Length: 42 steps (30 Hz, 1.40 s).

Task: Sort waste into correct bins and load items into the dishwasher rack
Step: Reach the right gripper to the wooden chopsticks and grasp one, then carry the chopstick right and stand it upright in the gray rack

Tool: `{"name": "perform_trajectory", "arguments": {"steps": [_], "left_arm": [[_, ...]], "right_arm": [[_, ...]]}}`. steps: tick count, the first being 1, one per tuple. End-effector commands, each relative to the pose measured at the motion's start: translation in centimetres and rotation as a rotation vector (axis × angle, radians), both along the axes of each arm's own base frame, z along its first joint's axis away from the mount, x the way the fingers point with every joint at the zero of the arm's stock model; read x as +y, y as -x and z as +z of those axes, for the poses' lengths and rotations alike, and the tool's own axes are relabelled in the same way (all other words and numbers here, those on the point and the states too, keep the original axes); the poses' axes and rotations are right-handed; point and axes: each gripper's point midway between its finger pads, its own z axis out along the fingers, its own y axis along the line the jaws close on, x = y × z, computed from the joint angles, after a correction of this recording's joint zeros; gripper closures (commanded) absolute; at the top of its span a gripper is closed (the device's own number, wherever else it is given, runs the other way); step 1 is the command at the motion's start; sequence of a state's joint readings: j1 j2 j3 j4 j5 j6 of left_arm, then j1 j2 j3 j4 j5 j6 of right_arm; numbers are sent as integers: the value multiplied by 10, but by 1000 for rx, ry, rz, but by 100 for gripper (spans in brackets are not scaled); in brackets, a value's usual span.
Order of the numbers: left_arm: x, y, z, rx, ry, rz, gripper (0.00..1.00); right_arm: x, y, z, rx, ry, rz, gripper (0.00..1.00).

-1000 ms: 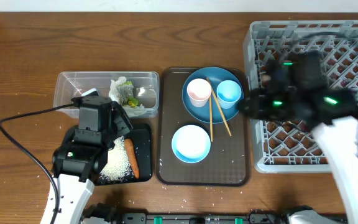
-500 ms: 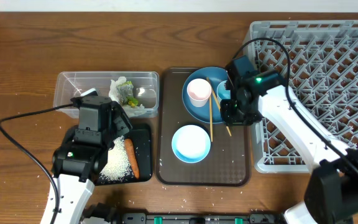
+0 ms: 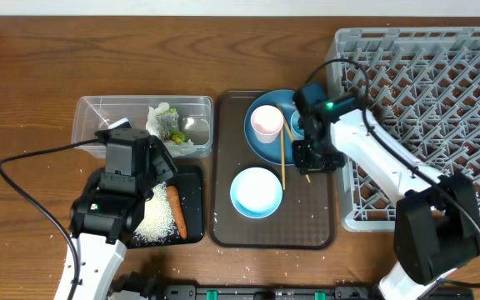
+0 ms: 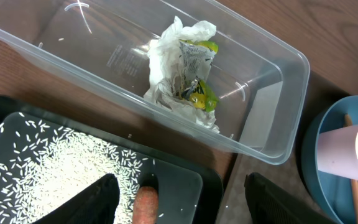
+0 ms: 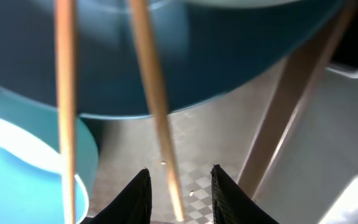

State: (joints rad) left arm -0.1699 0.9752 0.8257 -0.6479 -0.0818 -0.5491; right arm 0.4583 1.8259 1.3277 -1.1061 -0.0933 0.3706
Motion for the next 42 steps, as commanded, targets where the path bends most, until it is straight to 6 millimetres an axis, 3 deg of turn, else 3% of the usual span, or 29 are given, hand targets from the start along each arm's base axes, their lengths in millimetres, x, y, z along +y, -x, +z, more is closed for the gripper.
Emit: {"name": "perform_trajectory", "arguments": {"steps": [1, 17, 20, 23, 29, 35, 42], "left_arm": [[4, -1, 5, -13, -15, 11, 32], [7, -2, 5, -15, -30, 22, 32], [7, -2, 5, -15, -30, 22, 32], [7, -2, 5, -15, -30, 22, 32], [7, -2, 5, -15, -29, 23, 32], [7, -2, 5, -15, -29, 23, 32], [7, -2, 5, -15, -29, 23, 32]], "right_arm": [[6, 5, -1, 4, 5, 37, 69], [-4, 23, -11, 34, 91, 80, 72], [-4, 25, -14, 37, 93, 84, 75], [-1, 22, -15, 22, 86, 86, 85], [0, 19, -15, 10, 80, 85, 88], [3, 15, -11, 0, 74, 85, 99], [5, 12, 6, -2, 73, 85, 99]]}}
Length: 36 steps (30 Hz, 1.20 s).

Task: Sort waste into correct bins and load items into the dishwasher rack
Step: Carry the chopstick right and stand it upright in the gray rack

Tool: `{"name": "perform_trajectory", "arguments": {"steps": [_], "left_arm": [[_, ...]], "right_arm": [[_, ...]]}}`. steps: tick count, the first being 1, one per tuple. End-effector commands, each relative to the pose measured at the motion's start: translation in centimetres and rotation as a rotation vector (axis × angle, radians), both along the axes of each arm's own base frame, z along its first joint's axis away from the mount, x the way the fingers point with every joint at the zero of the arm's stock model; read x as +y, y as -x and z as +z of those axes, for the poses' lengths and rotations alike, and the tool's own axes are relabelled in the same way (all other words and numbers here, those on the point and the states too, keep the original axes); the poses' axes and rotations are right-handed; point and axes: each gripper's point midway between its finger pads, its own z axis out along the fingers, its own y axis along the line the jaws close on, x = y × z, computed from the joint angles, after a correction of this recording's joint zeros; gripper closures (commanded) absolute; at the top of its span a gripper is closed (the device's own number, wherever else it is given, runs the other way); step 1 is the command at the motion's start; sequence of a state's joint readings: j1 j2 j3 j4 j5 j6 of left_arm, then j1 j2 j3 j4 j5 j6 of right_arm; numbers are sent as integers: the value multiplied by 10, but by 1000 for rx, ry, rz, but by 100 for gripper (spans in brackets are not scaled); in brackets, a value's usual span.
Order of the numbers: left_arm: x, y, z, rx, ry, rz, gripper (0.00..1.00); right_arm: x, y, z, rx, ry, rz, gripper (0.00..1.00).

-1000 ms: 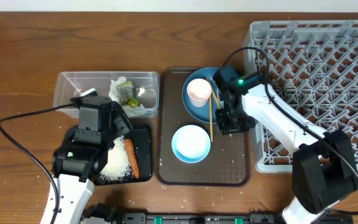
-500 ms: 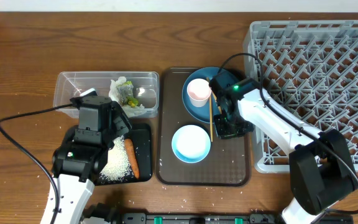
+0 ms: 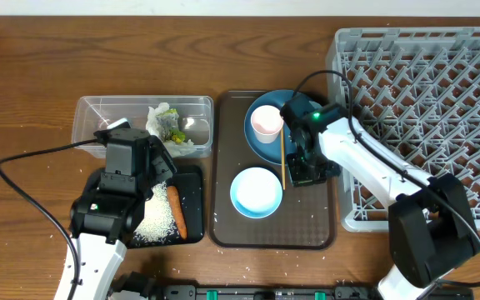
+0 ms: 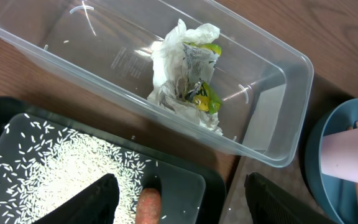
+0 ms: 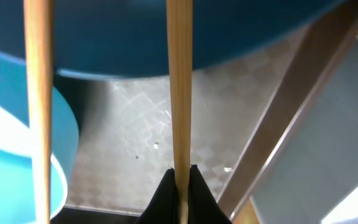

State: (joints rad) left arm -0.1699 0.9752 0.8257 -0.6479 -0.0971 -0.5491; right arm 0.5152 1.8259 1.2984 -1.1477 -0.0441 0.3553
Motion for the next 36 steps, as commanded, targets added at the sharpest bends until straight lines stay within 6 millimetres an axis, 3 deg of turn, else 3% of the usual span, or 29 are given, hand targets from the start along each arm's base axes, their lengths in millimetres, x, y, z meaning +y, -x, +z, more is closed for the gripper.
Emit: {"name": "perform_trajectory", "arguments": {"steps": [1, 15, 18, 23, 31, 36], "left_arm": [[5, -1, 5, -13, -18, 13, 32], [5, -1, 5, -13, -18, 13, 32], [5, -1, 5, -13, -18, 13, 32], [6, -1, 5, -14, -23, 17, 32], [6, -2, 5, -14, -23, 17, 32], [6, -2, 5, -14, -23, 17, 32]], "right_arm": [[7, -11, 18, -41, -4, 11, 99], [30, -31, 93, -94, -114, 40, 99], [26, -33, 105, -99, -114, 27, 99], [0, -44, 116, -117, -73, -29, 99], [-57, -66, 116, -121, -62, -117, 99], [-80, -76, 116, -142, -64, -131, 99]]}}
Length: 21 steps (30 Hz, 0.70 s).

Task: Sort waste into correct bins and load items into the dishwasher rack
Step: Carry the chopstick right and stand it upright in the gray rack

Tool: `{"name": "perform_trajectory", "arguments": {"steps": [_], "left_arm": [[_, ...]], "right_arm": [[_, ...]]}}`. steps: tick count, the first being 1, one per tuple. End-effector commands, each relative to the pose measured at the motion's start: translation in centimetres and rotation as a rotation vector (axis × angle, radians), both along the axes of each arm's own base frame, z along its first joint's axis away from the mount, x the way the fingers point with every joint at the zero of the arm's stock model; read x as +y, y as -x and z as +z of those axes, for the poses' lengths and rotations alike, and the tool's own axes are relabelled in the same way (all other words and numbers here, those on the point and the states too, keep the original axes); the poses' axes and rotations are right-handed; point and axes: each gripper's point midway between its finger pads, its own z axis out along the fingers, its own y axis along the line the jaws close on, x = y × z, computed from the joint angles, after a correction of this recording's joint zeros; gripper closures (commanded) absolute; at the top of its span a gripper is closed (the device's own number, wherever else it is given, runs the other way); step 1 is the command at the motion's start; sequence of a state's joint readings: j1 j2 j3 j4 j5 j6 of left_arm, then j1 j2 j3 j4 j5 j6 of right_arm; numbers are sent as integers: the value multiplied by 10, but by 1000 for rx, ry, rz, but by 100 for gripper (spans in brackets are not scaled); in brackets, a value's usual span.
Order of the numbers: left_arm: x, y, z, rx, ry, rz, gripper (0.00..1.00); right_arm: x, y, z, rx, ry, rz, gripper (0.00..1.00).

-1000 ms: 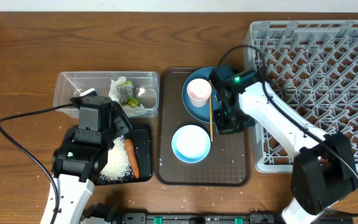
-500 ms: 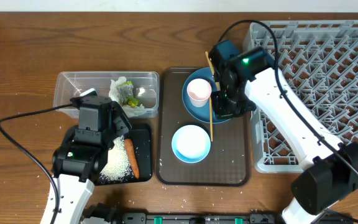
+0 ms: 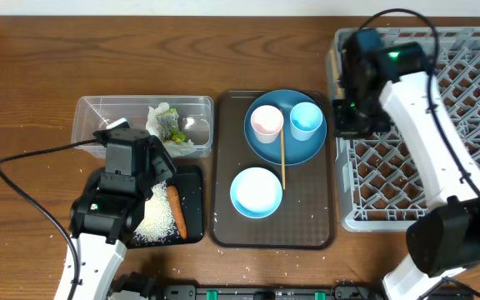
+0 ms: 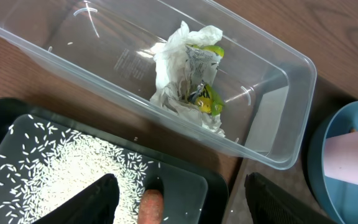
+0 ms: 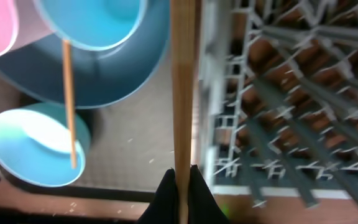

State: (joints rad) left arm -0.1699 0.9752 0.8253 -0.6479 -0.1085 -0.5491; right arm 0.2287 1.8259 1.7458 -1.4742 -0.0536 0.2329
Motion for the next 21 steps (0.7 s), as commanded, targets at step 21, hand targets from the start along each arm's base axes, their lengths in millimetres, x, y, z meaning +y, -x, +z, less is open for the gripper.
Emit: {"name": "perform_trajectory", "arguments": {"steps": [21], "left_arm": [[4, -1, 5, -13, -15, 10, 32]], "right_arm": [[-41, -15, 2, -43, 50, -9, 99]]}}
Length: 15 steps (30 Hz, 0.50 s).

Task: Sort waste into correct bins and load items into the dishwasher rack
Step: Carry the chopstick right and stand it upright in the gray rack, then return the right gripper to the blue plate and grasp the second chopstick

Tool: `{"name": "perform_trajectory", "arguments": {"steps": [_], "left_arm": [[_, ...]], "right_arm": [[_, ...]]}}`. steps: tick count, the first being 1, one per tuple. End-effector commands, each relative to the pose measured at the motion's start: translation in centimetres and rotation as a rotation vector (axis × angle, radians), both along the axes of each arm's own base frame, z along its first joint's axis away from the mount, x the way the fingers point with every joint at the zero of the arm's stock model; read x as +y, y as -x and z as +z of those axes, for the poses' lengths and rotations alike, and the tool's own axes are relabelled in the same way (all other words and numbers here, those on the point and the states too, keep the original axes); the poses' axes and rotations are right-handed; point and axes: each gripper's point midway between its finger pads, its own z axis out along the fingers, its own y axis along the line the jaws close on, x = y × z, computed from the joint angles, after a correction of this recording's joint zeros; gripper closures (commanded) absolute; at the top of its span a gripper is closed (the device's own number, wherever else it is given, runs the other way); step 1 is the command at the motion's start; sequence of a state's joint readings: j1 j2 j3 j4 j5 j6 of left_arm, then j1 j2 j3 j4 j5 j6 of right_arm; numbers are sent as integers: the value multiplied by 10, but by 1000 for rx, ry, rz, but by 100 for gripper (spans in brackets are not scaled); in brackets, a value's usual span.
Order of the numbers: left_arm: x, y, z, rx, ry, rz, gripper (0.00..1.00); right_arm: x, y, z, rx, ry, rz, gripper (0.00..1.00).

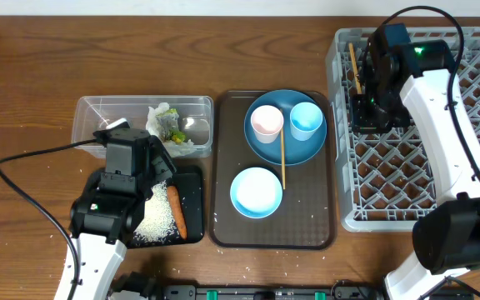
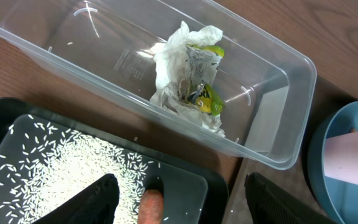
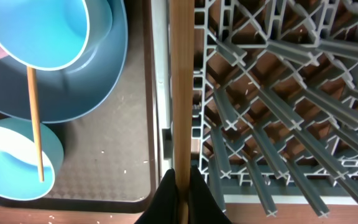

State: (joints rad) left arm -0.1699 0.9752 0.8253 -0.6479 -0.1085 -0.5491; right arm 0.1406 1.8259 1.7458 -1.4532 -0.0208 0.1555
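My right gripper is shut on a wooden chopstick, held over the left edge of the grey dishwasher rack. A second chopstick lies across the blue plate and the light blue bowl. A pink cup and a blue cup stand on the plate. My left gripper hangs open above the black tray, with a carrot between its fingers' line.
The plate and bowl sit on a brown tray. A clear bin holds a crumpled wrapper. Rice is strewn in the black tray. The rack fills the right side.
My right gripper, still shut on the chopstick, has shifted a little to the right, from the rack's left rim to over its leftmost cells. The left arm has not moved.
My right gripper stood open around a chopstick lying on the brown tray beside the blue plate. Then it was shut on that chopstick. Later it held the chopstick up by the rack's left rim, and now over the rack. The left gripper stayed open over the black tray.
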Motion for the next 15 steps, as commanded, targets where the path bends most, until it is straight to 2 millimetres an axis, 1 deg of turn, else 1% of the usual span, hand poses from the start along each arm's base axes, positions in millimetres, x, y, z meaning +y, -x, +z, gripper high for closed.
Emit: {"name": "perform_trajectory", "arguments": {"steps": [1, 4, 11, 15], "left_arm": [[4, -1, 5, -12, -15, 10, 32], [4, -1, 5, -13, -15, 10, 32], [4, -1, 5, -13, -15, 10, 32], [4, -1, 5, -13, -15, 10, 32]], "right_arm": [[-7, -3, 0, -11, 21, 3, 99], [-7, -3, -10, -7, 21, 3, 99], [-8, -1, -38, 7, 23, 2, 99], [-8, 2, -49, 21, 26, 2, 99]]}}
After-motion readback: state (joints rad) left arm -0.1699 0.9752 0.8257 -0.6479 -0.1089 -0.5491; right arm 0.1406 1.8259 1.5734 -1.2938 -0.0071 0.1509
